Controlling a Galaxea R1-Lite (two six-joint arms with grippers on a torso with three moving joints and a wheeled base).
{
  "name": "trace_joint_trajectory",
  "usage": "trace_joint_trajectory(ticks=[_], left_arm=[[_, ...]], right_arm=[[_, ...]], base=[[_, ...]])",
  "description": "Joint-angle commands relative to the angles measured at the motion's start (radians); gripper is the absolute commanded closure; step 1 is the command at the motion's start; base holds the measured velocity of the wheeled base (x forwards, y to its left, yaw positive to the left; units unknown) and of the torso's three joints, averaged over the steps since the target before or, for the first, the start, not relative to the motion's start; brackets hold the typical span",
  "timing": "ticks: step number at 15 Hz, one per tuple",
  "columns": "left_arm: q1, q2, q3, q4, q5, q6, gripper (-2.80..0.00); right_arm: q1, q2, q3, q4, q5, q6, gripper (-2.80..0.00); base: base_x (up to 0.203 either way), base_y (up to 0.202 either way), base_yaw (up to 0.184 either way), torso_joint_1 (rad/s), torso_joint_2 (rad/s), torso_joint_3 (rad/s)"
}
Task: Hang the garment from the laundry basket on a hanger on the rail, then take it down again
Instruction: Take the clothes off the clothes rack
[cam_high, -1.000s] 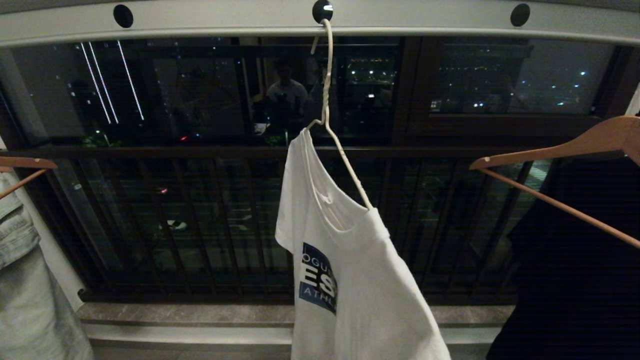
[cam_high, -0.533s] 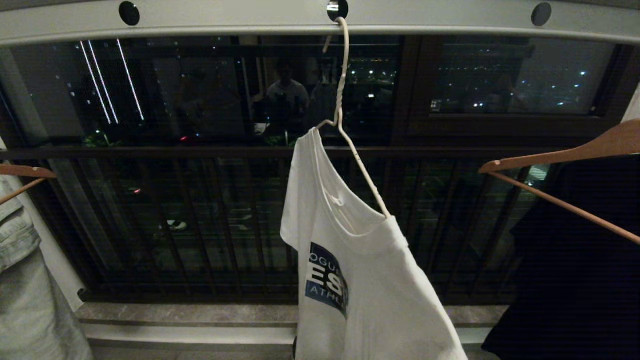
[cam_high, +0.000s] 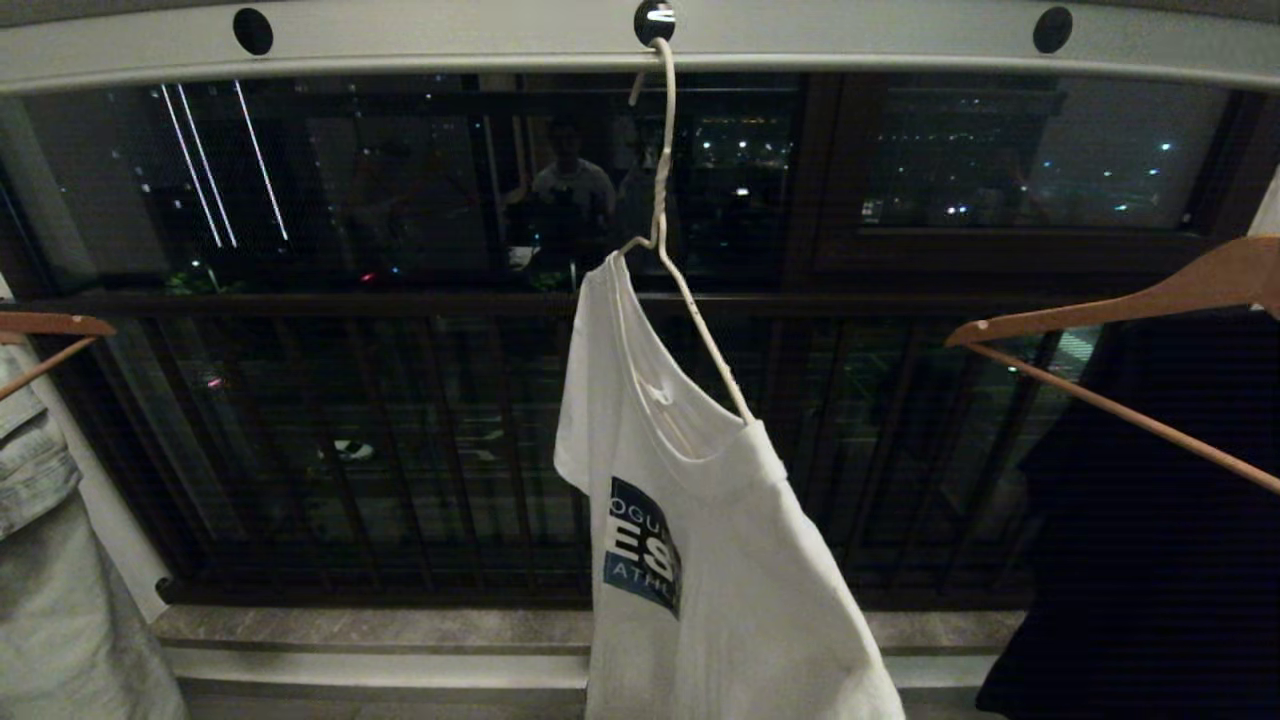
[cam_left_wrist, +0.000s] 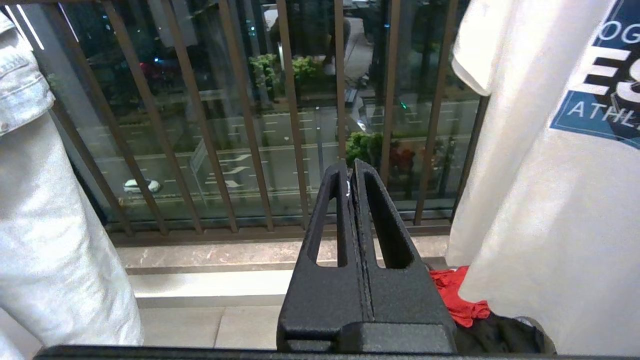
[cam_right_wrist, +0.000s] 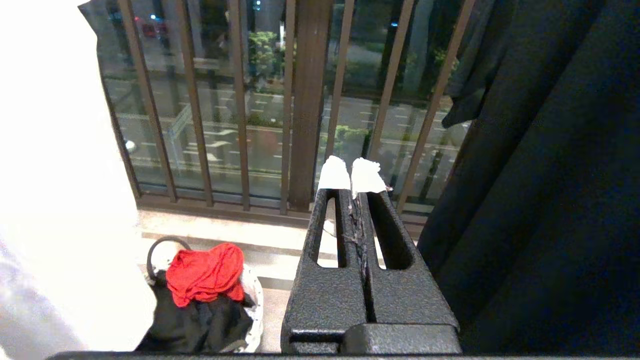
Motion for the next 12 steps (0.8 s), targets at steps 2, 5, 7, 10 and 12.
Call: trace_joint_trajectory(ticks=[2,5,7,10,12], left_arm=[[0.000,0.001,0.015,-0.001,0.000,0.000,0.00],[0.000,0.001,0.015,0.000,0.000,0.000,0.00],[0.000,0.001,0.015,-0.001,0.000,0.000,0.00],[0.000,0.001,0.015,0.000,0.000,0.000,0.00],[0.000,0.001,0.015,0.000,0.000,0.000,0.00]], right_arm=[[0.000,0.001,0.002,0.000,0.001,0.001,0.00],[0.000,0.001,0.002,0.003,0.001,-0.002,0.00],[0.000,0.001,0.002,0.001,-0.001,-0.004,0.00],[0.000,0.001,0.000,0.006,-0.001,-0.004,0.00],[0.000,0.001,0.000,0.006,-0.001,-0.004,0.00]], base=[[0.000,0.000,0.000,0.000,0.00,0.000],[0.000,0.000,0.000,0.000,0.00,0.000],[0.000,0.000,0.000,0.000,0.00,0.000],[0.000,0.000,0.000,0.000,0.00,0.000],[0.000,0.000,0.000,0.000,0.00,0.000]])
